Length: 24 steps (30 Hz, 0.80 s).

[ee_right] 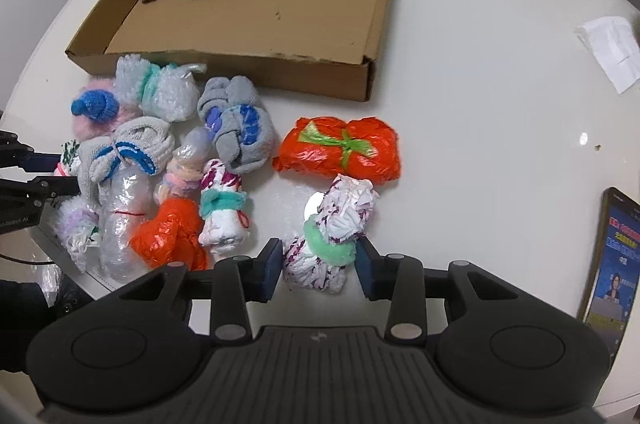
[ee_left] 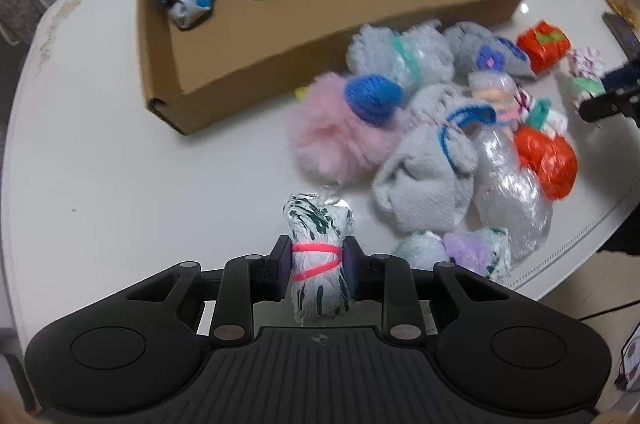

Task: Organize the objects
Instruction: 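Grasp the white-green pink-tied roll with the left gripper while the right grasps the floral roll, then place both rolls in the tray and open both grippers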

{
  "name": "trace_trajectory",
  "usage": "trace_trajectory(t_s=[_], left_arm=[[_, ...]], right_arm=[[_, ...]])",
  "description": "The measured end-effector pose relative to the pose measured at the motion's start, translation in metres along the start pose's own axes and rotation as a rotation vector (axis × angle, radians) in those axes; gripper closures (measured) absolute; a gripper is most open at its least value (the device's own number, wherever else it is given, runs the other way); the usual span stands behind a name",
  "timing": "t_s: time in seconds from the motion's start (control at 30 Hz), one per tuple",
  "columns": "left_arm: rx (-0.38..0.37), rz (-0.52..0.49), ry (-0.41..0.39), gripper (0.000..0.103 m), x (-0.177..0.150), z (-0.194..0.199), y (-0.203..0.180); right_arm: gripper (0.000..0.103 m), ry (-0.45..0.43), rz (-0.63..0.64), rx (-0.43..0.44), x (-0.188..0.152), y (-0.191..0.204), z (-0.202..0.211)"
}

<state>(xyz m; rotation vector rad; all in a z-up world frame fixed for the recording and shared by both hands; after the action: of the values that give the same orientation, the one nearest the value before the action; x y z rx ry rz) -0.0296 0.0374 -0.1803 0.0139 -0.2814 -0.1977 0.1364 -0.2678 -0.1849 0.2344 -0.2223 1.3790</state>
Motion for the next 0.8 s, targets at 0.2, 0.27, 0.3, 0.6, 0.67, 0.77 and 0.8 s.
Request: trace_trajectory(t_s=[0.2, 0.27, 0.3, 0.6, 0.67, 0.77, 0.8], left_arm=[[0.023, 0.052, -0.032, 0.070, 0.023, 0.029, 0.024], [0.022, 0.059, -0.109, 0.070, 0.042, 0.052, 0.032], [0.021, 0.065, -0.146, 0.070, 0.053, 0.062, 0.037], [0.044, 0.110, -0.299, 0.070, 0.129, 0.085, 0.055], [0.042, 0.120, -0.309, 0.070, 0.141, 0.081, 0.057], [0.041, 0.125, -0.308, 0.070, 0.156, 0.069, 0.061], [0.045, 0.124, -0.302, 0.070, 0.158, 0.063, 0.061]], right_arm=[[0.067, -0.065, -0.022, -0.005, -0.005, -0.013, 0.018], [0.067, -0.102, -0.036, 0.002, -0.001, -0.015, 0.027], [0.067, -0.128, -0.041, 0.004, 0.006, -0.012, 0.037], [0.067, -0.363, 0.067, 0.010, 0.130, 0.029, 0.073], [0.067, -0.396, 0.113, 0.032, 0.153, 0.038, 0.081], [0.067, -0.408, 0.188, 0.060, 0.186, 0.066, 0.067], [0.067, -0.404, 0.217, 0.070, 0.191, 0.073, 0.063]])
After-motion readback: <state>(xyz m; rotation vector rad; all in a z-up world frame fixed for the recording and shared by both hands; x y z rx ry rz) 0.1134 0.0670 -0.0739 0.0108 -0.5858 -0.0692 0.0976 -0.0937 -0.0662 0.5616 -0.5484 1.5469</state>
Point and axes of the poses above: each gripper's, at about its wrist camera, not at the fingertips, and z roughly against the way its jaws point, y to its left, x to its top, the point moved 9 cm from there along -z, roughly the way its jaws point, and after that the axes turned 10 degrees about z, right-handed, at the moved point
